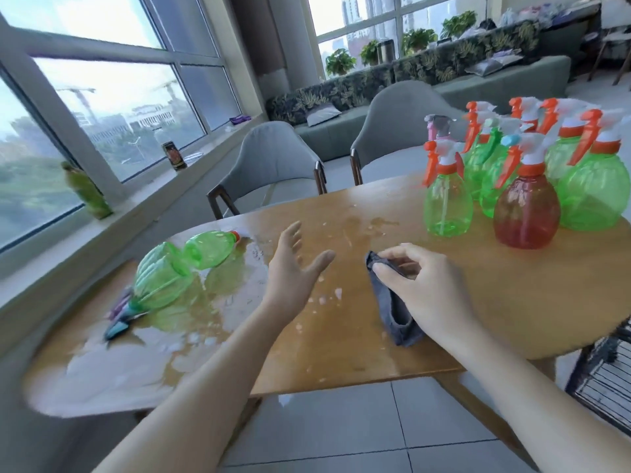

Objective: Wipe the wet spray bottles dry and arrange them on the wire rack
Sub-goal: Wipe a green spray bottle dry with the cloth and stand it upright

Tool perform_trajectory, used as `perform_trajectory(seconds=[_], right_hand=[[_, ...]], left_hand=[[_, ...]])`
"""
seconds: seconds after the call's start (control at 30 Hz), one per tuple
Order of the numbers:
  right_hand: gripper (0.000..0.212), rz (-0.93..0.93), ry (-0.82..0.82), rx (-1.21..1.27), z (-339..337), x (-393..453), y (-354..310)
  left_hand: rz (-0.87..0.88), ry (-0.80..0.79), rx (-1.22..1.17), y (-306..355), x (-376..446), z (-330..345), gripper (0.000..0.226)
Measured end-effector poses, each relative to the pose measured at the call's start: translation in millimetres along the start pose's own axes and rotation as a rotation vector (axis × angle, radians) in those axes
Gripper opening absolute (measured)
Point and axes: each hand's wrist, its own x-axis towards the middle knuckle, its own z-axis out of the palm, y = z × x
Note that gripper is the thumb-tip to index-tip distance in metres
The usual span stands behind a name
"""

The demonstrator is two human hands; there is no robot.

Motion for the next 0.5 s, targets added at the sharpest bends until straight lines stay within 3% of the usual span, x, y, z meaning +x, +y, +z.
perform_trajectory(seconds=[0.13,0.3,0.4,0.5], right_hand=[[0.007,-0.047,-0.109,0.034,47,-11,-26],[0.005,-0.074,-0.236,0.089,105,-30,-51],[0.005,-0.085,-0.276,0.112,129,-39,-58],[0.005,-0.084,-0.310,0.109,145,-44,-60]], left_hand=[[-0.062,0.210,0.075,-37,-25,-94,0.072],[-0.104,0.448,0.353,-85,-49,-192,0.064],[-0.187,0.451,0.413,-115,-52,-237,0.064],[-0.320,0.351,0.481,-140,-51,-270,0.065]])
